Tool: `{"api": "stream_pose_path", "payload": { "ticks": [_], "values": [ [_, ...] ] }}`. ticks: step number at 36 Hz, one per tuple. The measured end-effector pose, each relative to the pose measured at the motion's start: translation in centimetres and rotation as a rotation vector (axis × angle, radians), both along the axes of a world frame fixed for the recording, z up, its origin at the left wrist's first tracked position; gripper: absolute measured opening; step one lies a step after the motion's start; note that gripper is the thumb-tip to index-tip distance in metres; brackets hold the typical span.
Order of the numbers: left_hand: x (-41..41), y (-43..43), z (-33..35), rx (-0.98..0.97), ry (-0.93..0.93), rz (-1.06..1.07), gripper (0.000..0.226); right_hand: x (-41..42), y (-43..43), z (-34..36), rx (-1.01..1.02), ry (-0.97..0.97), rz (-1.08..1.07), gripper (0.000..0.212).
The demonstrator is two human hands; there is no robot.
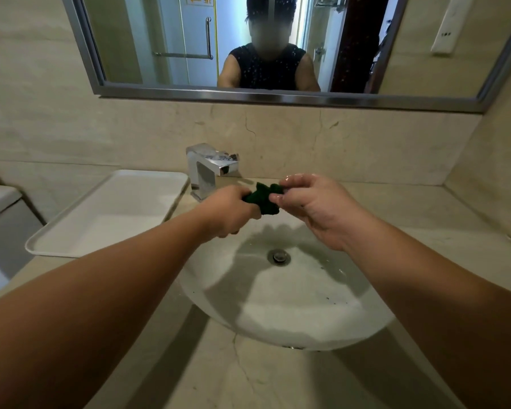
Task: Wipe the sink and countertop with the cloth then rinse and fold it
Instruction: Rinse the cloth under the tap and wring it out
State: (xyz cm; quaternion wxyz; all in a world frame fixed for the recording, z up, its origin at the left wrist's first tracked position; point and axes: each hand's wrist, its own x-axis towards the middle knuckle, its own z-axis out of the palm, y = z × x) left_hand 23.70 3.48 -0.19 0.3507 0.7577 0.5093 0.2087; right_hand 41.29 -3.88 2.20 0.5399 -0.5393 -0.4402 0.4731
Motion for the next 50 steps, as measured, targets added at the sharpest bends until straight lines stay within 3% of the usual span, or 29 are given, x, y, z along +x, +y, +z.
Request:
{"api": "stream_pose_path", "payload": {
  "ticks": [4,6,9,12,15,19,23,27,30,34,40,45,50],
  "values": [
    [-0.3,-0.2,0.9,-0.336,-0.191,-0.035,0.010,-0.6,-1.5,0.2,0.270,-0.807,0.097,0.054],
    [-0.4,-0.3,1.4,-0.486,-0.236,-0.057,0.012,-0.7,-1.9,0.1,0.391,-1.121,0.162,0.067],
    [-0.6,-0.2,2.0,-0.697,-0.304,-0.135,0.012,-0.2,-1.9,-0.7,0.379,-1.392,0.122,0.082],
    [-0.8,-0.4,2.3,-0.838,-0.324,-0.244,0.010,0.2,-1.6,-1.4,0.497,-1.519,0.085,0.087],
    [-0.6,-0.8,2.8,-0.914,-0.305,-0.362,0.018,0.2,-0.9,-2.2,0.653,-1.511,0.136,0.082],
    [0.1,-1.5,3.6,-0.740,-0.061,-0.470,0.022,-0.2,-0.2,-2.6,0.743,-1.480,0.110,0.058],
    [1.3,-1.9,3.4,-0.489,0.137,-0.391,0.042,-0.7,0.3,-2.5,0.489,-1.630,0.110,0.070],
    [2.9,-2.2,2.4,-0.148,0.255,-0.221,0.032,-1.1,0.9,-2.0,0.264,-1.748,0.002,0.032],
    [3.6,-2.4,1.8,0.158,0.428,-0.221,0.024,-1.0,1.3,-1.9,0.144,-1.760,0.016,0.026],
    [3.6,-2.3,1.1,0.375,0.583,-0.278,0.007,-1.3,1.8,-2.2,0.043,-1.663,0.041,0.024],
    [3.8,-2.4,0.7,0.516,0.642,-0.207,0.037,-1.0,2.2,-2.4,-0.086,-1.505,0.156,0.014],
    [3.6,-2.3,0.5,0.670,0.668,-0.223,0.032,-1.1,2.0,-2.4,-0.109,-1.374,0.235,0.024],
    [3.0,-2.7,0.7,0.848,0.745,-0.271,0.033,-1.6,0.9,-1.8,-0.152,-1.086,0.258,0.012]
  ]
}}
